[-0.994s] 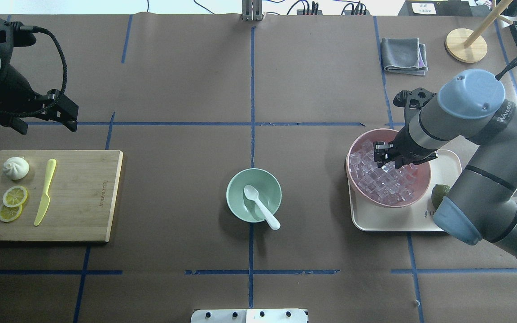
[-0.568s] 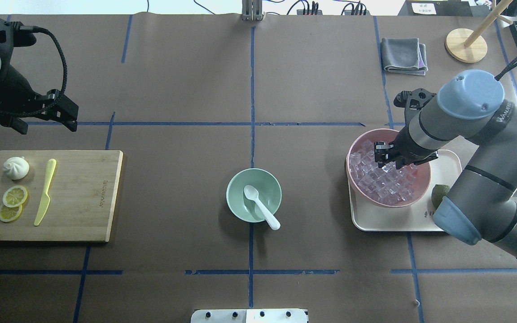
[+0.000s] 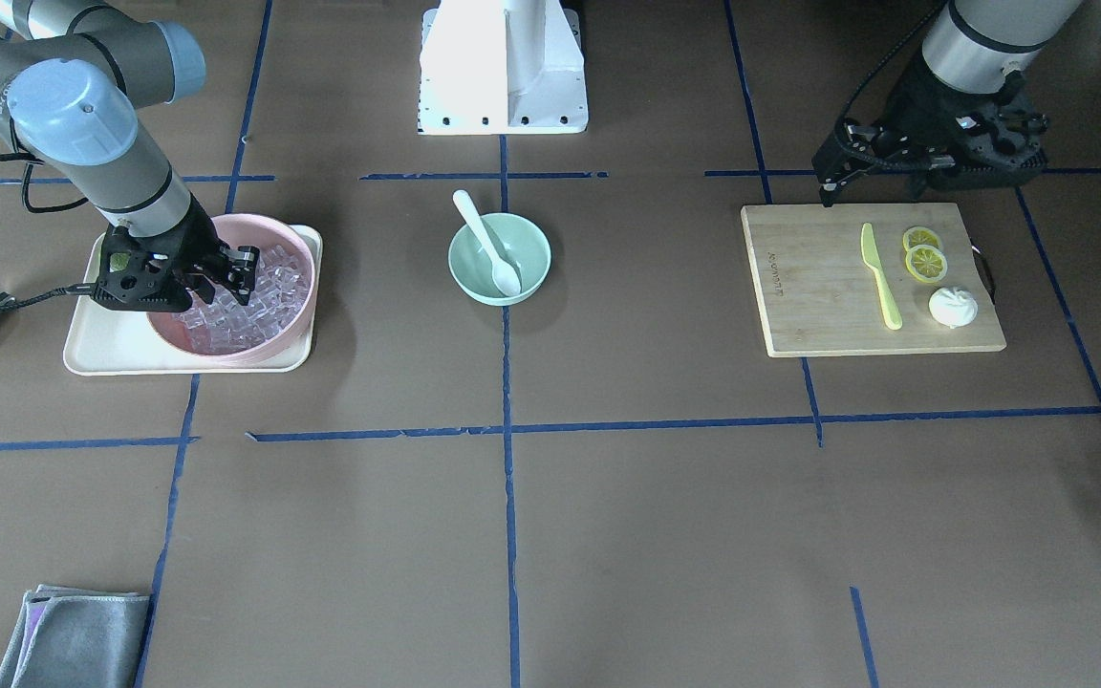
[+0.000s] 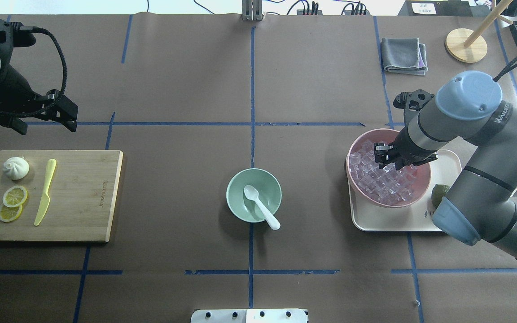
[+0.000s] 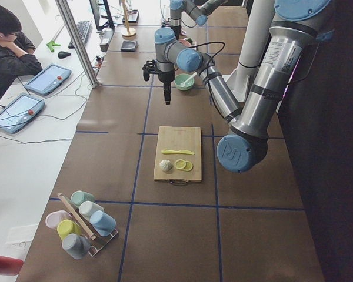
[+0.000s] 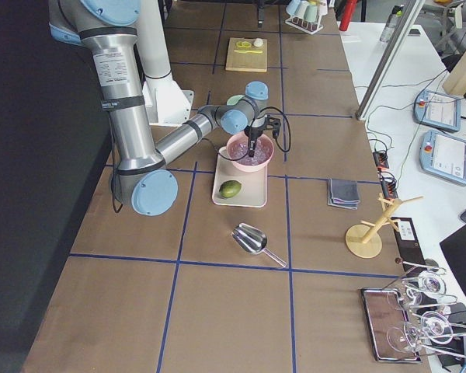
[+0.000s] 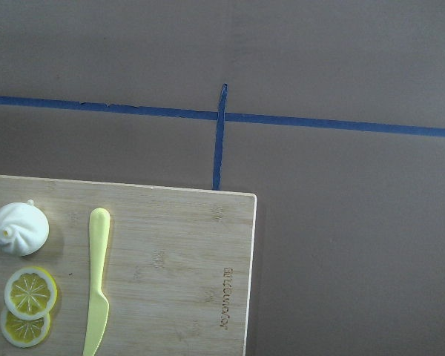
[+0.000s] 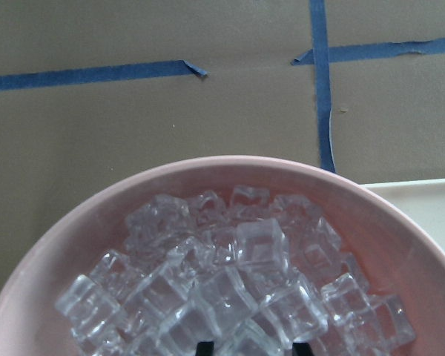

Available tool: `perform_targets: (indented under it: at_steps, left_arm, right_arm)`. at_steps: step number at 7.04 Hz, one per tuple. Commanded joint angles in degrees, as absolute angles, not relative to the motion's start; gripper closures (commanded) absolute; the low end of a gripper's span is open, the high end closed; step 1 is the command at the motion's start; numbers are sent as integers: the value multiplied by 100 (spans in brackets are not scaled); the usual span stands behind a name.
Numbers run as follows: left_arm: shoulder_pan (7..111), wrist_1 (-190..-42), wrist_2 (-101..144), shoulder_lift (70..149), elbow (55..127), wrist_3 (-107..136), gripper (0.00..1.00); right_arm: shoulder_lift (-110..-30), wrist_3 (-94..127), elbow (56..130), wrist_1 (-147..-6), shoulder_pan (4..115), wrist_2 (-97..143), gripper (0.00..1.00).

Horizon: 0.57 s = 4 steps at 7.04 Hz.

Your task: Put spoon and ice into bowl

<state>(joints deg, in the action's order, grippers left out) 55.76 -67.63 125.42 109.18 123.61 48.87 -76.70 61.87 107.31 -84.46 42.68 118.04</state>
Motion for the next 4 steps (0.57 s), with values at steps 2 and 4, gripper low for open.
perform_targets:
  at_steps: [2,4]
  left_arm:
    - [5581,-6759,12542,10934,12375,4887,0]
    - [5581,-6759,12664,10925,12401,4887,0]
  right_arm:
    - [-7673,6179,10854,-8446,4306,11812,100]
    - [-7734,6187,11344,-8734,4359,11848,100]
